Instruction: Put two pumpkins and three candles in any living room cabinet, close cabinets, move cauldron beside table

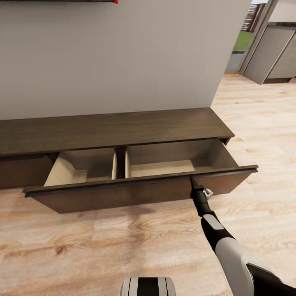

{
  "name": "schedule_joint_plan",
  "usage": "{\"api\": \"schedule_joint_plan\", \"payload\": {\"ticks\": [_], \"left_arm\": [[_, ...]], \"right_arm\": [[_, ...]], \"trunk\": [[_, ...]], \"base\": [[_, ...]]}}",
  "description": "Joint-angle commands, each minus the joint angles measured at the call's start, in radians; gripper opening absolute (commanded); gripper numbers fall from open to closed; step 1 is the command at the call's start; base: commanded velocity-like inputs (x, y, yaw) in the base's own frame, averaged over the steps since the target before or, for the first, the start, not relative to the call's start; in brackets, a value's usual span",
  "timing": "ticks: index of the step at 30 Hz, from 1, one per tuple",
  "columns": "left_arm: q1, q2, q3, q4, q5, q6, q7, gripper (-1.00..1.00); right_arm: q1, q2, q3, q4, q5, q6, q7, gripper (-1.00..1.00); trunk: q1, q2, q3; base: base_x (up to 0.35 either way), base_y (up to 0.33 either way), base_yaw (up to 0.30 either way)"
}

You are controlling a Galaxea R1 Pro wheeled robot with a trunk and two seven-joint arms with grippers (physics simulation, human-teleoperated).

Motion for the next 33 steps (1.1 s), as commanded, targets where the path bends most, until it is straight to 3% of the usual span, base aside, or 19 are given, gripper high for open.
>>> {"api": "schedule_joint_plan", "payload": {"ticks": [1,20,21,33], "left_arm": [[0.0,0.0,0.001,0.0,0.002,0.004,-0.001,1.0],[0.0,0.0,0.002,0.001,0.002,0.004,-0.002,1.0],[0.0,0.0,0.002,0.002,0.002,0.004,-0.001,1.0],[0.0,0.0,0.002,0.001,0.003,0.004,-0.001,1.0]], "right_arm": [[0.0,0.0,-0.015,0.002,-0.016,0.009,-0.036,-1.0],[0.0,0.001,-0.014,0.002,-0.016,0.009,-0.036,-1.0],[0.0,0.001,-0.014,0.002,-0.016,0.009,-0.036,1.0],[0.0,0.0,-0.014,0.002,-0.016,0.009,-0.036,1.0]], "trunk": [[0.0,0.0,-0.001],[0.0,0.0,-0.001],[0.0,0.0,-0.001],[0.0,0.0,-0.001]], "base": [[-0.007,-0.005,0.0],[-0.082,-0.001,0.0],[-0.02,0.0,0.0],[-0.003,0.0,0.0]]}}
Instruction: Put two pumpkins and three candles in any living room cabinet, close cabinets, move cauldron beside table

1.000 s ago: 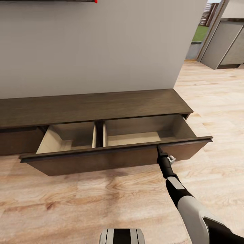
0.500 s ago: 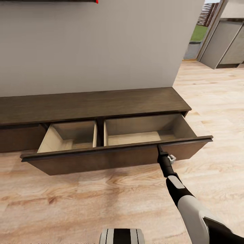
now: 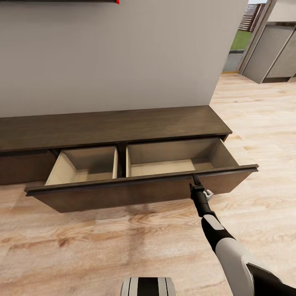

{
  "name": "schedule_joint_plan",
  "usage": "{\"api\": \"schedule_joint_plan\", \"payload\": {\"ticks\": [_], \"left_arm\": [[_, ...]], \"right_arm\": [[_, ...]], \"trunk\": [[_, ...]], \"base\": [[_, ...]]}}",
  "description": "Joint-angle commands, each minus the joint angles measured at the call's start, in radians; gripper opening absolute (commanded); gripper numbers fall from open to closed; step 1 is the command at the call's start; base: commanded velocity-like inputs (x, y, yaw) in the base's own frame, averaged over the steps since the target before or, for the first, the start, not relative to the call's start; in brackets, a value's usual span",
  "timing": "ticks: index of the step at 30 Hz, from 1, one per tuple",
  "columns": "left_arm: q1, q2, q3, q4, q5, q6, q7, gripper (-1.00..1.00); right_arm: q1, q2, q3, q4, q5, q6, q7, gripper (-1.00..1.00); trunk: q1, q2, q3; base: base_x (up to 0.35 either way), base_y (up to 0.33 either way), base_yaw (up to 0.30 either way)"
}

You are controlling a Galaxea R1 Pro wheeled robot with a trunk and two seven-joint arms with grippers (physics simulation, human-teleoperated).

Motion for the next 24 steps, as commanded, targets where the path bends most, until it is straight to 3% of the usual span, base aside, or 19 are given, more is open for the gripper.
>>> {"api": "schedule_joint_plan", "payload": {"ticks": [1,12,17,19,24], "left_arm": [[0.0,0.0,0.001,-0.001,0.001,0.004,-0.001,1.0],[0.0,-0.005,-0.006,0.0,0.0,0.0,0.002,1.0],[0.0,-0.004,-0.02,-0.002,0.002,-0.016,0.003,1.0],[0.0,-0.003,-0.054,-0.003,-0.014,-0.023,0.003,1.0],[-0.002,-0.002,-0.079,-0.005,-0.029,-0.026,0.005,1.0]], "right_arm": [[0.0,0.0,0.0,0.001,-0.009,0.007,0.003,1.0],[0.008,0.0,0.0,0.001,-0.002,-0.041,0.001,1.0],[0.038,-0.002,0.0,0.0,0.05,-0.056,0.001,1.0],[0.056,-0.005,0.0,-0.001,0.098,-0.051,0.0,1.0],[0.101,-0.005,0.006,-0.027,0.132,-0.051,-0.001,1.0]], "trunk": [[0.0,0.0,-0.001],[0.0,0.0,-0.001],[0.0,0.0,-0.001],[0.0,0.0,-0.001],[-0.001,0.0,0.003]], "base": [[0.0,0.0,0.0],[-0.112,0.0,0.0],[-0.087,0.0,0.0],[-0.028,0.0,0.0],[-0.011,0.0,0.0]]}}
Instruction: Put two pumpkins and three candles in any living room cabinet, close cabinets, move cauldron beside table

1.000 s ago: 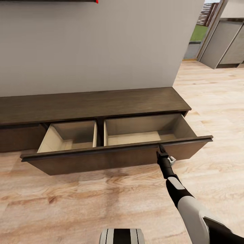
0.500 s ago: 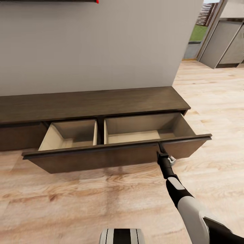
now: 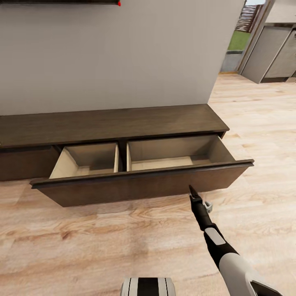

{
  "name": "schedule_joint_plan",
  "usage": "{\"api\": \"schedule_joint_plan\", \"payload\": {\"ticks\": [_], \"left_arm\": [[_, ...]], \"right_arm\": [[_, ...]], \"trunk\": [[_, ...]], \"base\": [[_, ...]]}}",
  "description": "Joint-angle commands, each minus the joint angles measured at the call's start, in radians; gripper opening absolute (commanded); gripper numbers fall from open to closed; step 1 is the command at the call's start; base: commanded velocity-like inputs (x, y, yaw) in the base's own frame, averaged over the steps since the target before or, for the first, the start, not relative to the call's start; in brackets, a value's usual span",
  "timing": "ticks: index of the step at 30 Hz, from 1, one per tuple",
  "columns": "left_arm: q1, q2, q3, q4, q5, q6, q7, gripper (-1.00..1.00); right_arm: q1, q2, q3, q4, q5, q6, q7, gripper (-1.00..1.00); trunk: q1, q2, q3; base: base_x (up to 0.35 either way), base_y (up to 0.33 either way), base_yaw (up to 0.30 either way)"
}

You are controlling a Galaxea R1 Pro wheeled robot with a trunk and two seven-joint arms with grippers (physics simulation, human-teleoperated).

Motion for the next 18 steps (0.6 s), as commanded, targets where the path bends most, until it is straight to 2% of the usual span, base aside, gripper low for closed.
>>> {"api": "schedule_joint_plan", "payload": {"ticks": [1,2,4,5,6,8,9,11,12,13,14,15,16,18], "left_arm": [[-0.002,0.0,-0.003,-0.001,0.0,0.004,0.0,1.0],[-0.002,0.0,-0.004,-0.001,-0.001,0.004,0.001,1.0],[-0.003,-0.001,-0.007,-0.001,-0.003,0.003,0.003,1.0],[-0.004,-0.001,-0.008,-0.001,-0.003,0.003,0.003,1.0],[-0.004,0.0,-0.012,-0.001,-0.003,0.003,0.004,1.0],[-0.005,0.0,-0.022,-0.001,-0.004,0.002,0.004,1.0],[-0.005,0.0,-0.035,-0.001,-0.005,0.002,0.005,1.0],[-0.005,0.002,-0.049,-0.001,-0.007,0.002,0.008,1.0],[-0.005,0.003,-0.062,-0.002,-0.016,0.002,0.015,1.0],[-0.006,0.004,-0.067,-0.003,-0.023,0.002,0.019,1.0],[-0.006,0.004,-0.074,-0.006,-0.039,0.002,0.024,1.0],[-0.006,0.004,-0.076,-0.008,-0.047,0.002,0.026,1.0],[-0.007,0.005,-0.08,-0.01,-0.058,0.001,0.029,1.0],[-0.007,0.006,-0.082,-0.011,-0.065,0.001,0.032,1.0]], "right_arm": [[0.023,0.001,0.01,-0.044,0.013,0.002,0.002,1.0],[0.038,0.001,0.018,-0.077,0.029,0.004,0.0,1.0],[0.124,0.0,0.053,-0.283,0.117,0.038,-0.032,1.0],[0.15,0.001,0.059,-0.352,0.143,0.059,-0.054,1.0],[0.203,0.002,0.068,-0.496,0.195,0.114,-0.118,1.0],[0.254,0.003,0.075,-0.644,0.248,0.185,-0.198,1.0],[0.301,0.004,0.09,-0.782,0.296,0.263,-0.265,1.0],[0.338,0.003,0.118,-0.901,0.34,0.336,-0.311,1.0],[0.363,0.001,0.154,-0.994,0.378,0.399,-0.34,1.0],[0.372,0.0,0.172,-1.035,0.396,0.428,-0.351,1.0],[0.384,-0.001,0.207,-1.107,0.429,0.494,-0.366,1.0],[0.388,0.0,0.225,-1.135,0.446,0.53,-0.372,1.0],[0.393,0.001,0.266,-1.175,0.48,0.603,-0.381,1.0],[0.395,0.001,0.308,-1.2,0.513,0.661,-0.387,1.0]], "trunk": [[-0.001,0.0,0.003],[-0.001,0.0,0.007],[-0.002,0.001,0.015],[-0.002,0.001,0.019],[-0.003,0.001,0.023],[-0.004,0.002,0.031],[-0.004,0.002,0.034],[-0.005,0.002,0.042],[-0.005,0.003,0.046],[-0.006,0.003,0.05],[-0.006,0.003,0.054],[-0.007,0.003,0.058],[-0.007,0.004,0.061],[-0.008,0.004,0.069]], "base": [[-0.004,0.0,0.0],[-0.003,0.0,0.0],[-0.002,0.0,0.0],[0.0,0.0,0.0],[0.0,0.0,0.0],[0.0,0.0,0.0],[0.0,0.0,0.0],[0.0,0.0,0.0],[0.0,0.0,0.0],[0.0,0.0,0.0],[0.0,0.0,0.0],[0.0,0.0,0.0],[0.0,0.0,0.0],[0.0,0.0,0.0]]}}
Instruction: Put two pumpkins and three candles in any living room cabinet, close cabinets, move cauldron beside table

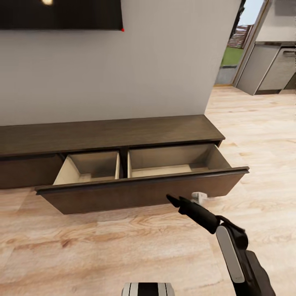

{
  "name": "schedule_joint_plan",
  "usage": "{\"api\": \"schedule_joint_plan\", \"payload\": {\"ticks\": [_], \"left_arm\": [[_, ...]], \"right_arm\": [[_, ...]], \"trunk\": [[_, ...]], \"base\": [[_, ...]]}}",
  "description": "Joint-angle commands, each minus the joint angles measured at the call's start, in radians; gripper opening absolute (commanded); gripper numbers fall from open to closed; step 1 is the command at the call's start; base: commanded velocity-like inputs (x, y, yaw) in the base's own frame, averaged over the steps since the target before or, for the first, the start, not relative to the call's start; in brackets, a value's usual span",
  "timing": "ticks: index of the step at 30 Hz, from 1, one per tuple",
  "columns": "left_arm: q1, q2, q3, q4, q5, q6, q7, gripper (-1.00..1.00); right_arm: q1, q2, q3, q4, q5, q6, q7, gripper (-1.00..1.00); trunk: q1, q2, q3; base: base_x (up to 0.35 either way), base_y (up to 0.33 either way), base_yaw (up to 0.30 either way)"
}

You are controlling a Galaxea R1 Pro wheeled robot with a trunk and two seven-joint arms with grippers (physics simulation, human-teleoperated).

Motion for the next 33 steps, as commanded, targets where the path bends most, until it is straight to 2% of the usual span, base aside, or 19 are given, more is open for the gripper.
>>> {"api": "schedule_joint_plan", "payload": {"ticks": [1,5,7,8,9,10,15,16,17,18,20,28,30,32,33], "left_arm": [[0.0,0.0,0.0,-0.001,-0.002,0.005,0.001,1.0],[-0.002,0.001,-0.004,0.0,-0.016,0.005,0.008,1.0],[-0.009,0.002,-0.016,0.005,-0.022,0.005,0.009,1.0],[-0.013,0.003,-0.031,0.008,-0.024,0.004,0.009,1.0],[-0.015,0.003,-0.039,0.009,-0.025,0.003,0.009,1.0],[-0.022,0.005,-0.095,0.035,-0.027,-0.045,0.008,1.0],[-0.023,0.006,-0.102,0.052,-0.028,-0.059,0.008,1.0],[-0.023,0.006,-0.103,0.054,-0.028,-0.061,0.008,1.0],[-0.023,0.006,-0.105,0.058,-0.028,-0.071,0.008,1.0],[-0.023,0.006,-0.106,0.058,-0.027,-0.076,0.008,1.0],[-0.023,0.006,-0.106,0.059,-0.028,-0.083,0.007,1.0],[-0.024,0.007,-0.111,0.059,-0.026,-0.084,0.011,1.0],[-0.028,0.009,-0.127,0.054,-0.027,-0.084,0.011,1.0],[-0.043,0.021,-0.179,0.046,-0.045,-0.082,0.017,1.0],[-0.056,0.033,-0.218,0.038,-0.068,-0.081,0.032,1.0]], "right_arm": [[-0.001,0.001,0.017,-0.01,0.013,0.03,0.0,1.0],[-0.004,0.008,0.084,-0.034,0.059,0.097,-0.015,1.0],[-0.005,0.015,0.153,-0.04,0.079,0.113,-0.05,1.0],[-0.005,0.019,0.214,-0.043,0.087,0.12,-0.081,1.0],[-0.006,0.02,0.244,-0.044,0.09,0.121,-0.098,1.0],[-0.013,0.053,0.375,-0.046,0.101,0.129,-0.233,1.0],[-0.017,0.076,0.418,-0.046,0.103,0.131,-0.273,1.0],[-0.017,0.079,0.433,-0.046,0.103,0.132,-0.298,1.0],[-0.018,0.083,0.459,-0.046,0.102,0.132,-0.363,1.0],[-0.018,0.083,0.466,-0.046,0.102,0.133,-0.373,1.0],[-0.018,0.084,0.487,-0.046,0.102,0.133,-0.387,1.0],[-0.017,0.084,0.508,-0.046,0.101,0.132,-0.39,1.0],[-0.017,0.084,0.51,-0.046,0.101,0.132,-0.39,1.0],[-0.017,0.084,0.515,-0.046,0.101,0.133,-0.39,1.0],[-0.017,0.084,0.521,-0.046,0.101,0.133,-0.39,1.0]], "trunk": [[-0.001,0.0,0.003],[-0.002,0.001,0.021],[-0.002,0.001,0.023],[-0.002,0.001,0.025],[-0.002,0.001,0.026],[-0.002,0.001,0.028],[-0.002,0.001,0.036],[-0.002,0.001,0.038],[-0.002,0.001,0.039],[-0.002,0.001,0.04],[-0.002,0.001,0.043],[-0.002,0.001,0.053],[-0.002,0.001,0.055],[-0.002,0.001,0.057],[-0.002,0.001,0.058]], "base": [[0.0,0.0,0.0],[0.0,0.0,-0.019],[0.0,0.0,-0.021],[0.0,0.0,-0.012],[0.0,0.0,-0.01],[0.0,0.0,-0.001],[0.0,0.0,0.022],[0.0,0.0,0.076],[0.0,0.0,0.153],[0.0,0.0,0.17],[0.0,0.0,0.186],[0.0,0.0,0.201],[0.0,0.0,0.204],[0.0,0.0,0.208],[0.0,0.0,0.215]]}}
